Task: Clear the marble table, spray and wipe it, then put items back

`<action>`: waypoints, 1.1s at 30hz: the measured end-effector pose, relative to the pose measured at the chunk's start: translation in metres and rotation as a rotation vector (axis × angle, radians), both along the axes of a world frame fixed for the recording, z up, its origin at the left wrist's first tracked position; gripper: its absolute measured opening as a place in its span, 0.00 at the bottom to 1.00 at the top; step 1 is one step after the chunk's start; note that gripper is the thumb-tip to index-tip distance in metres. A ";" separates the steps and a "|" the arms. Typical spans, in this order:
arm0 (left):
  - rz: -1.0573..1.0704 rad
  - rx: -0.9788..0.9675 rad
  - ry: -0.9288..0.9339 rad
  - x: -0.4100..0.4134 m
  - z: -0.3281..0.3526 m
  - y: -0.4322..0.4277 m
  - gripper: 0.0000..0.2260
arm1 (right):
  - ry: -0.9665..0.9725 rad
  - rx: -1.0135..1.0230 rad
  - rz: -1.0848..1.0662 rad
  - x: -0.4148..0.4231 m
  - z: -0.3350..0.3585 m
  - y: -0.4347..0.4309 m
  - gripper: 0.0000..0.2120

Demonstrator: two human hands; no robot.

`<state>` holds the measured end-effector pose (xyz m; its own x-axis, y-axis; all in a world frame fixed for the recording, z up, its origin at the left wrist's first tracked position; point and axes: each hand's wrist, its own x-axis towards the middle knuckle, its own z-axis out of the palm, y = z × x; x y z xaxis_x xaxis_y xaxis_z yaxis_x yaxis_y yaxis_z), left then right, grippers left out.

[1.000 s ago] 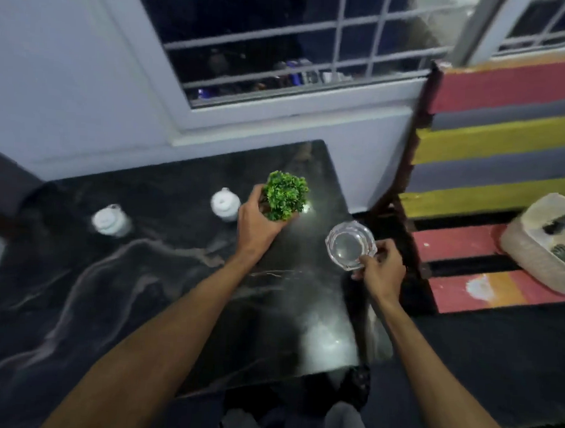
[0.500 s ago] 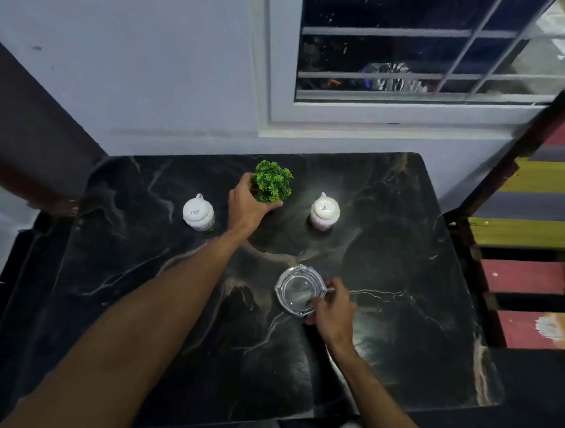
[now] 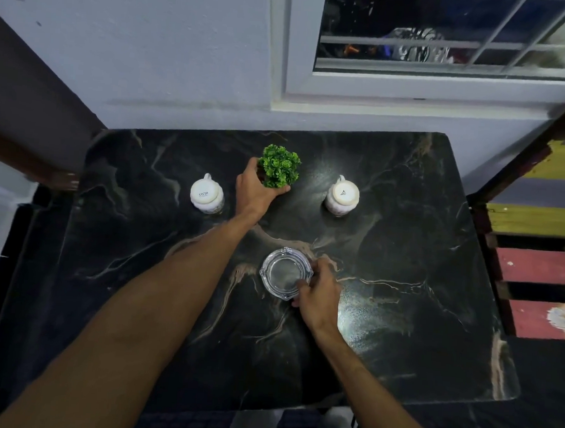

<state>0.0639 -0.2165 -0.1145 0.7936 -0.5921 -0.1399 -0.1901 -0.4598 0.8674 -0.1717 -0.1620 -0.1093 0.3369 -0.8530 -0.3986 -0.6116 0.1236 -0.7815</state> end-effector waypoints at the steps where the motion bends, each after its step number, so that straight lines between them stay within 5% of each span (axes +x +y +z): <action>1: 0.005 0.004 -0.004 -0.001 0.000 0.001 0.31 | 0.008 0.007 0.006 0.001 0.000 0.001 0.15; 13: 0.004 0.041 0.013 -0.006 0.005 0.009 0.34 | 0.115 -0.055 0.076 0.009 0.002 -0.001 0.15; 22: -0.092 0.030 0.090 -0.010 0.024 0.036 0.48 | 0.220 -0.204 0.151 -0.004 0.021 -0.011 0.20; 33: -0.182 0.094 -0.218 -0.044 0.101 0.124 0.35 | 0.278 -0.559 0.538 0.000 0.097 -0.056 0.23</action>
